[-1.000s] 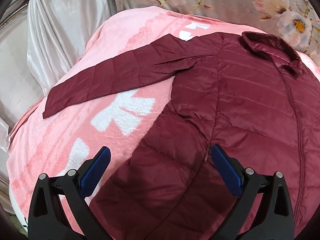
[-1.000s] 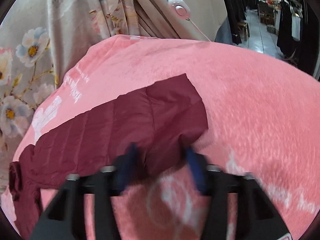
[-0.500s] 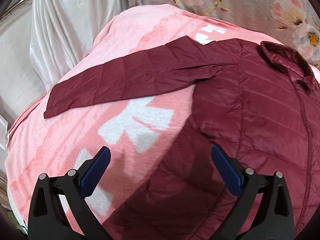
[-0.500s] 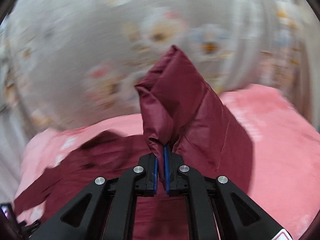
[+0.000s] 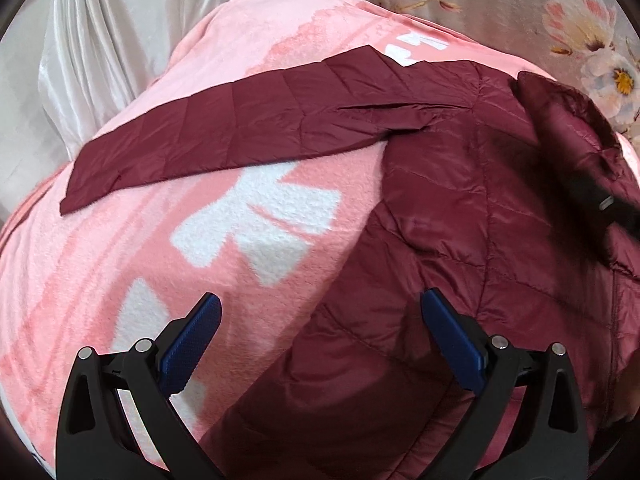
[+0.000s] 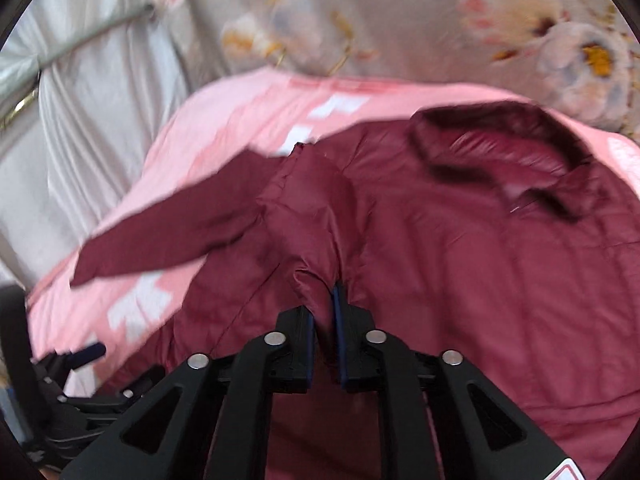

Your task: Fold large clothes

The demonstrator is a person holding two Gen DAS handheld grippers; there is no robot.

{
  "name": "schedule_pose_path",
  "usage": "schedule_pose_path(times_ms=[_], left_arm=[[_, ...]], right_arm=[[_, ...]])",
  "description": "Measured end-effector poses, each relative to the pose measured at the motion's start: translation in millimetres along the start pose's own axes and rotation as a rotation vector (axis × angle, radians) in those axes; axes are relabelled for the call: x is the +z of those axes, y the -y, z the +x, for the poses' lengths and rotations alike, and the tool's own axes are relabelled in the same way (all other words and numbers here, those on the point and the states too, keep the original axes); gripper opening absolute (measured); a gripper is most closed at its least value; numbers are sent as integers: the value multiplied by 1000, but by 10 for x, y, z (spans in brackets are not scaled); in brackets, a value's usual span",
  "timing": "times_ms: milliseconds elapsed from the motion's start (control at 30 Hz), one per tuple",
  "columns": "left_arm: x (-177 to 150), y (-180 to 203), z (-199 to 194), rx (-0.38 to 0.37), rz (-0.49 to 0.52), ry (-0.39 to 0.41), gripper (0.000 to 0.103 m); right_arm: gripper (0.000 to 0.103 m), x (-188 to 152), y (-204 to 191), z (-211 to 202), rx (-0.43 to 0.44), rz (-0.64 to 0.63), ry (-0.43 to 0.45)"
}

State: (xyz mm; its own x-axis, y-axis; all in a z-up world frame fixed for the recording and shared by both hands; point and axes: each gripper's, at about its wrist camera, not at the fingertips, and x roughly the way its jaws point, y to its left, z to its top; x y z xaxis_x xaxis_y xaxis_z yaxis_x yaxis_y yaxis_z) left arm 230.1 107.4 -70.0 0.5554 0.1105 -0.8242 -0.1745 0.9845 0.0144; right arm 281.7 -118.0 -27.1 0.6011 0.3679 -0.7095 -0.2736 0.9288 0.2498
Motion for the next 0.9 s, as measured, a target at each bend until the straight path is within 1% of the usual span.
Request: schedule_pose_path(times_ms=[33,67,100,167,200,233,300,367,433,467,500,533,567,600,667,700,733,767,800,833,867,900], left_arm=[[9,-6,-7,-17,-7,-3,98],[26,-21,-23,-45,-16,-5,98],[49,-31,-51,-74,-27,0,98],[115,-31,-115,-119,-45,14,98],[152,-25,-152,-144,-54,23,98],[207,-10,-193,-183,-65,26,98],[307,42,-217,-278,-94,0,98],[383,110,-191,-372,-124,-43,98],[492,268,-112,-473,-141,-100,98],[539,370,-62,-506,-134,-124,98],[556,461,-28,-515,-128,-140,98],[594,591,51,-533,-118,-156,98],[612,685,124,-542,-110,-171,98],[626,790,239,-538,-114,-206,98],[626,878,385,-552,-143,-245,98],[630,891,417,-540,-153,-248,96],[652,908,410,-525,-157,-231,87],[667,923,389,-512,-148,-215,78],[689,951,377,-501,-121,-211,46],[711,957,382,-500,-111,-214,22],[747,952,393,-501,-111,-215,19],[780,919,395,-499,-115,-209,12]], right_arm=[[22,-42,-33,26,5,-10,-19],[34,-44,-78,47,16,-15,-27],[49,-36,-90,15,34,-16,-28],[65,-50,-115,-196,54,-21,27],[67,-41,-106,-330,50,-24,64],[67,-44,-79,-481,43,-23,95],[67,-50,42,-707,17,15,127],[67,-136,328,-970,-25,111,158],[67,-212,665,-1094,-73,206,161],[67,-279,844,-1152,-102,253,163],[67,-363,1113,-1223,-139,327,161],[66,-413,1301,-1268,-159,382,158],[66,-504,1571,-1326,-183,473,159],[65,-590,1811,-1375,-192,557,162],[61,-706,2125,-1400,-200,650,166],[61,-753,2259,-1405,-214,687,163],[60,-806,2403,-1399,-233,721,160],[57,-848,2532,-1377,-246,752,153],[55,-874,2635,-1338,-246,781,148],[53,-910,2724,-1310,-238,803,148],[50,-922,2805,-1270,-227,833,151],[43,-919,2890,-1215,-210,859,154]])
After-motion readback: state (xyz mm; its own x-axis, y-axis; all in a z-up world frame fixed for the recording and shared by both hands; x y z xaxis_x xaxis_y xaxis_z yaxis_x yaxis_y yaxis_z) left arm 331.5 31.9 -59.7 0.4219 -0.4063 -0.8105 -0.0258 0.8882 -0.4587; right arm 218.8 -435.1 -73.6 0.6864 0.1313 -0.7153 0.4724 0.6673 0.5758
